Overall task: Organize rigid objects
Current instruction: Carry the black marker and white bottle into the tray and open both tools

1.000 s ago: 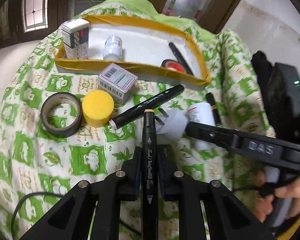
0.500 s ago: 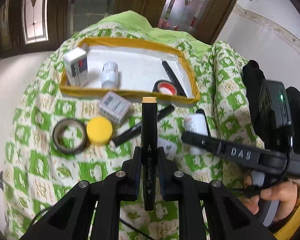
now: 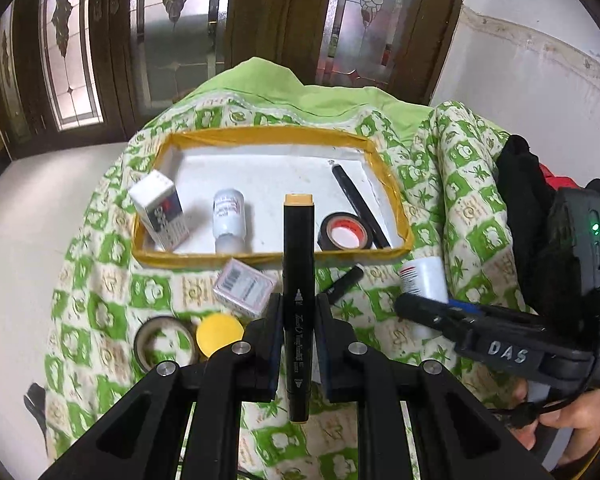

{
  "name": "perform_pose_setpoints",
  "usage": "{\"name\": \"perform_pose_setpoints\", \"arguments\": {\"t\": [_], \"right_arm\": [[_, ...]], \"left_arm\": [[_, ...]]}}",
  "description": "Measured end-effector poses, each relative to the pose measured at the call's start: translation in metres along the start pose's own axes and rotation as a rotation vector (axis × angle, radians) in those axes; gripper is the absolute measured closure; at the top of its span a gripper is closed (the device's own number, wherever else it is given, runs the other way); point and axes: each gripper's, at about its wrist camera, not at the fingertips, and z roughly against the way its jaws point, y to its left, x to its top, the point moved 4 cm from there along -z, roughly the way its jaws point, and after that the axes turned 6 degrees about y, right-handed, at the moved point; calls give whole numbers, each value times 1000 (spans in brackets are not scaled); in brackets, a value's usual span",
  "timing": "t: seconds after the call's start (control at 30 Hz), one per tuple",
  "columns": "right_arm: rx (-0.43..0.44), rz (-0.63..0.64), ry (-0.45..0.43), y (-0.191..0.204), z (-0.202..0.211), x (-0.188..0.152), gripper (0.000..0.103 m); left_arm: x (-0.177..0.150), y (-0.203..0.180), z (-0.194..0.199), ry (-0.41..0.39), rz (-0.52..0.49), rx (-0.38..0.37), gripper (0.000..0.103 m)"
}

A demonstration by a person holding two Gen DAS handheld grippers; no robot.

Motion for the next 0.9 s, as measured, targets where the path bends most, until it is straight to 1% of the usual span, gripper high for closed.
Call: {"name": "perform_pose_setpoints", "arguments": {"t": [0.23, 0.47, 0.53, 0.73, 0.9], "right_arm": [[14, -26, -30, -3, 7, 22, 68], [7, -53, -77, -7, 10, 60, 68], [7, -62, -86, -8, 7, 71, 68], [-6, -63, -104, -9, -6, 104, 68], [-32, -56, -106, -10, -19, 124, 68]], "left_arm": [[21, 1, -7, -5, -5, 3, 89], [62, 5, -13, -25, 25, -36, 89], [72, 3, -19, -30, 23, -37, 89], [100, 7, -50, -16, 33, -21, 89], [111, 15, -74, -1, 50, -16, 89]]}}
